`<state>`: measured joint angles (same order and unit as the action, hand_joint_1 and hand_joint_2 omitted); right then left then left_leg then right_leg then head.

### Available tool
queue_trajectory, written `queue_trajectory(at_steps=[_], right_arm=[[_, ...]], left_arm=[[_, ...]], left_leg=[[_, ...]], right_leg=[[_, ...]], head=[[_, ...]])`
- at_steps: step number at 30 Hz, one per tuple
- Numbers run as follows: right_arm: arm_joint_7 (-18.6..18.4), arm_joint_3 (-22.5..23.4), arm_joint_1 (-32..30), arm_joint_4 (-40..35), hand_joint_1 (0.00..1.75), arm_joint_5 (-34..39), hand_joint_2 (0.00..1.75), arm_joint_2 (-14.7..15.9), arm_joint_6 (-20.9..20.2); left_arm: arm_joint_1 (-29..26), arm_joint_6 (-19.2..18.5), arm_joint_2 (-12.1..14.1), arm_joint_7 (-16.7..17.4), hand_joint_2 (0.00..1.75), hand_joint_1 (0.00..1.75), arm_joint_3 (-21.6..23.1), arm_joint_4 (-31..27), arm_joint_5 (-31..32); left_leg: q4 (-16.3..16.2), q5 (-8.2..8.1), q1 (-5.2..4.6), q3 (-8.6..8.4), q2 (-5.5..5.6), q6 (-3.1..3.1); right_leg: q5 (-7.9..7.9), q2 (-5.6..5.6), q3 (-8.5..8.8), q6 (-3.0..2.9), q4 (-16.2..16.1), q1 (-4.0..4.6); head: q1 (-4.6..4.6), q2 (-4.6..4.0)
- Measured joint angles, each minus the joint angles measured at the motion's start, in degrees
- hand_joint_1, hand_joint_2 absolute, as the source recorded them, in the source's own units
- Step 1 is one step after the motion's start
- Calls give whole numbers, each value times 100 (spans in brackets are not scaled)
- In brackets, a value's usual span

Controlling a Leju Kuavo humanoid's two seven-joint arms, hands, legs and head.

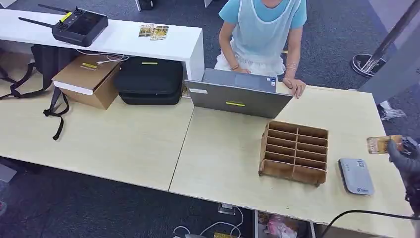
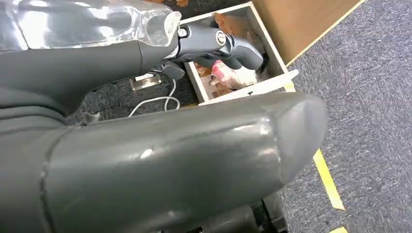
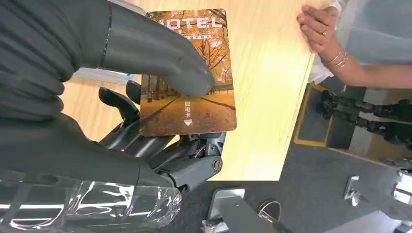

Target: Pass the card to the sensor for recognition and then transmit it.

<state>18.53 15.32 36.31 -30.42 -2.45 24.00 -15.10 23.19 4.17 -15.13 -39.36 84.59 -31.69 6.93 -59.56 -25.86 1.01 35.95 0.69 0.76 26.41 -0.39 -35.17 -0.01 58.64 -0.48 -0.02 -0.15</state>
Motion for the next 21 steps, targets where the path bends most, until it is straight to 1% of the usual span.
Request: queue_trajectory(at_steps=[12, 21], right_arm=[[-28, -39, -20, 221, 175, 131, 175, 33, 173], [109, -28, -414, 288, 175, 240, 175, 55, 293]], left_arm=[[1, 0, 0, 0, 0, 0, 0, 0, -15], [0, 0, -2, -2, 0, 0, 0, 13, -26]], left_leg=[[0, 0, 0, -1, 0, 0], [0, -1, 0, 0, 1, 0]], right_leg=[[0, 0, 0, 0, -1, 0], [1, -1, 0, 0, -1, 0]], head=[[-2, 0], [0, 0]])
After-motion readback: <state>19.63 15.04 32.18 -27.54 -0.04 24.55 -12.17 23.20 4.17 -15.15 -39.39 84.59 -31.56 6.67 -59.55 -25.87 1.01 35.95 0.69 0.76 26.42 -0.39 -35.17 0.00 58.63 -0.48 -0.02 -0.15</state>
